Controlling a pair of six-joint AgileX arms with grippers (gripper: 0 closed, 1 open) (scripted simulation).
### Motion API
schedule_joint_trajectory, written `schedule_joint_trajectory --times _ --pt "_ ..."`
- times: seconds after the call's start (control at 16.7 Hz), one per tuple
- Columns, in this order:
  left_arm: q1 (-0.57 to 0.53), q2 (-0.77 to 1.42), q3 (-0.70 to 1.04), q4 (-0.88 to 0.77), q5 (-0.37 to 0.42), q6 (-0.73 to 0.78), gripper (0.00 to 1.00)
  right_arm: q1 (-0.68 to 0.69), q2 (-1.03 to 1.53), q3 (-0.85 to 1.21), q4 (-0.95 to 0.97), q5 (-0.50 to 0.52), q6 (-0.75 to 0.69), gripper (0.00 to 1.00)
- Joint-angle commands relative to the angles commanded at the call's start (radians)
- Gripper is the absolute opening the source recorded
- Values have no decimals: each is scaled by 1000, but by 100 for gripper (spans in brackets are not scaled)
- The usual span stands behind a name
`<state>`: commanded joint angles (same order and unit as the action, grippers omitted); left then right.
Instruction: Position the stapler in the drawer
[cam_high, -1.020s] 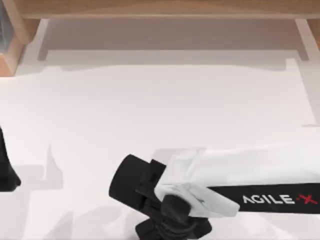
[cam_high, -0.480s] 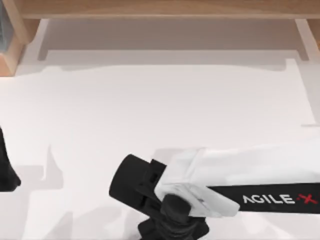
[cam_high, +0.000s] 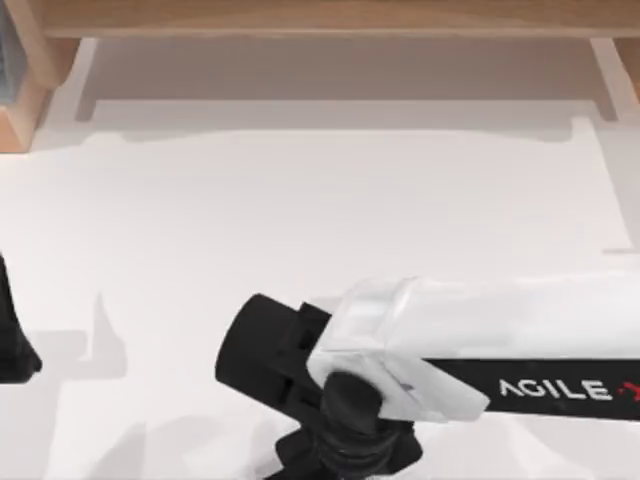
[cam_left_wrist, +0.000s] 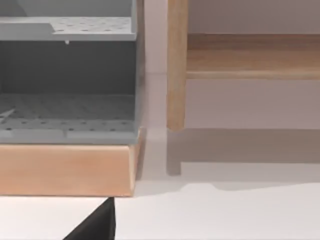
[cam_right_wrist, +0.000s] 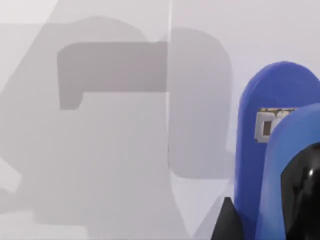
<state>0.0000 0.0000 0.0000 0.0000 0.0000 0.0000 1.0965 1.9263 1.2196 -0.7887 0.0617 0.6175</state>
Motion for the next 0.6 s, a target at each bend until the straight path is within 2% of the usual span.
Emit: schedule_joint_trajectory --times 0.42,0.6 --pt "0 0 0 0 0 0 100 -7 -15 23 -24 1 -10 0" --pt "0 0 0 0 0 0 100 -86 -34 106 -44 11 -102 0"
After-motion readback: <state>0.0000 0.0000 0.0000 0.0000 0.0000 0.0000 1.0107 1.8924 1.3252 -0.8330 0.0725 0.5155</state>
